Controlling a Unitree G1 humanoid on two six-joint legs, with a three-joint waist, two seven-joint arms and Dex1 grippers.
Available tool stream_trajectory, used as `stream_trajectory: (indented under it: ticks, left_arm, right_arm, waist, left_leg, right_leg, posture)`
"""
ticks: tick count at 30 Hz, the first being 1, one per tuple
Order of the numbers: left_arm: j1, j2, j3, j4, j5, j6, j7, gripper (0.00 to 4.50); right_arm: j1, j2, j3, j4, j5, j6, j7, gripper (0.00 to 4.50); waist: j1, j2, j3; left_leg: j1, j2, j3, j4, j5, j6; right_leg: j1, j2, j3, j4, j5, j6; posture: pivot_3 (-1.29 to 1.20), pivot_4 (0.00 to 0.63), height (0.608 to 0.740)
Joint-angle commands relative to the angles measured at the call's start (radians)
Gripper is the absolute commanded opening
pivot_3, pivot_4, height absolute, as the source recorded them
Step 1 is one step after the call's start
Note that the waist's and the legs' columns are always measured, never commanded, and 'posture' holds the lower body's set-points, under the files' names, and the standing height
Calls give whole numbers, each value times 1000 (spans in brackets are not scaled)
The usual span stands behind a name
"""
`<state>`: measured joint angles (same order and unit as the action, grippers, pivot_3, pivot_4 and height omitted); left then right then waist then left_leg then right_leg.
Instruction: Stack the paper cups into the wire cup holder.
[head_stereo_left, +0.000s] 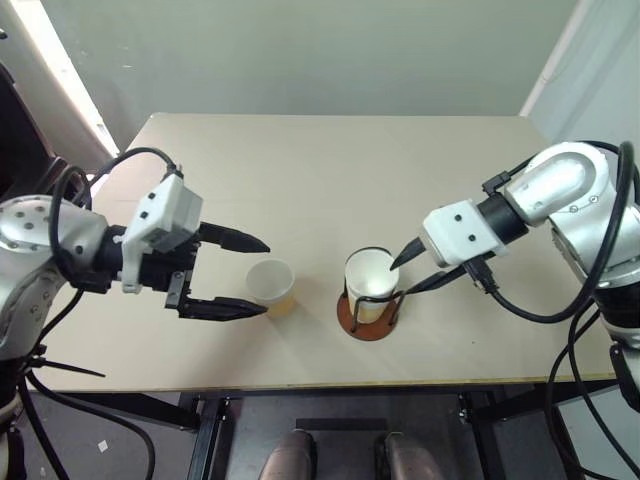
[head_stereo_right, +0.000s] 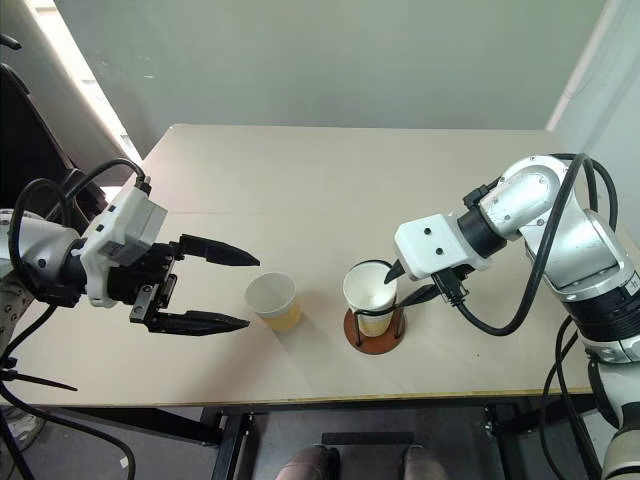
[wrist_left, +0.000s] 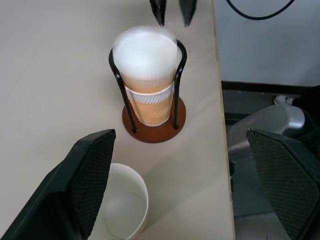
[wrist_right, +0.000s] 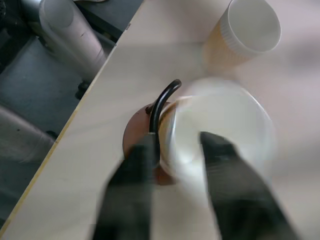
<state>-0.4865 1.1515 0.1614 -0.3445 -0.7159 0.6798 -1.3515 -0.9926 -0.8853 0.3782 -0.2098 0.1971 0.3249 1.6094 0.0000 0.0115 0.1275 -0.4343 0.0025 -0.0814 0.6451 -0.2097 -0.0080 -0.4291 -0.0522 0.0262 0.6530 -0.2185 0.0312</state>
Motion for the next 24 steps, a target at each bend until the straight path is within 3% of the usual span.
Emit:
stream_trajectory:
  ticks: [1, 5, 6, 9, 13, 18, 24]
  left_arm:
    - [-41, 10, -11, 23, 25, -28, -8, 4500]
    - [-110, 17, -53, 85, 78, -69, -27, 4500]
    - [-138, 17, -75, 123, 111, -91, -33, 4500]
    - [-210, 10, -168, 227, 225, -164, -60, 4500]
    - [-257, -17, -309, 325, 389, -272, -99, 4500]
    - [-325, -86, -416, 461, 553, -410, -98, 4500]
    - [-386, -189, -446, 553, 618, -458, -94, 4500]
  right_arm:
    - [-15, 3, -20, 2, -15, 1, -9, 2950]
    - [-18, 20, -101, 25, 41, 78, -70, 4369]
    - [-18, 39, -144, 32, 83, 136, -108, 4468]
    - [-14, 127, -232, 27, 153, 307, -272, 4468]
    - [19, 229, -215, -47, 137, 358, -420, 4468]
    - [35, 279, -212, -97, 155, 404, -498, 4468]
    - [75, 265, -202, -157, 178, 438, -518, 4468]
  waist:
    - [0, 0, 0]
    - [1, 0, 0]
    - [1, 0, 0]
    - [1, 0, 0]
    - [0, 0, 0]
    - [1, 0, 0]
    - [4, -1, -1]
  left_leg:
    - [0, 0, 0, 0, 0, 0]
    - [0, 0, 0, 0, 0, 0]
    - [0, 0, 0, 0, 0, 0]
    - [0, 0, 0, 0, 0, 0]
    - [1, 0, 0, 0, 0, 0]
    - [-5, 0, -1, 0, 0, 0]
    - [-7, -1, -1, 2, 0, 0]
  right_leg:
    - [0, 0, 0, 0, 0, 0]
    - [0, 0, 0, 0, 0, 0]
    - [0, 0, 0, 0, 0, 0]
    - [0, 0, 0, 0, 0, 0]
    - [-1, 0, 0, 0, 0, 0]
    - [-5, 0, 0, -1, 1, 1]
    - [-4, 0, 0, -6, 5, 8]
  posture:
    - [0, 150, 740]
    - [0, 150, 740]
    - [0, 150, 740]
    - [0, 150, 740]
    - [0, 150, 740]
    - [0, 150, 740]
    - [0, 150, 740]
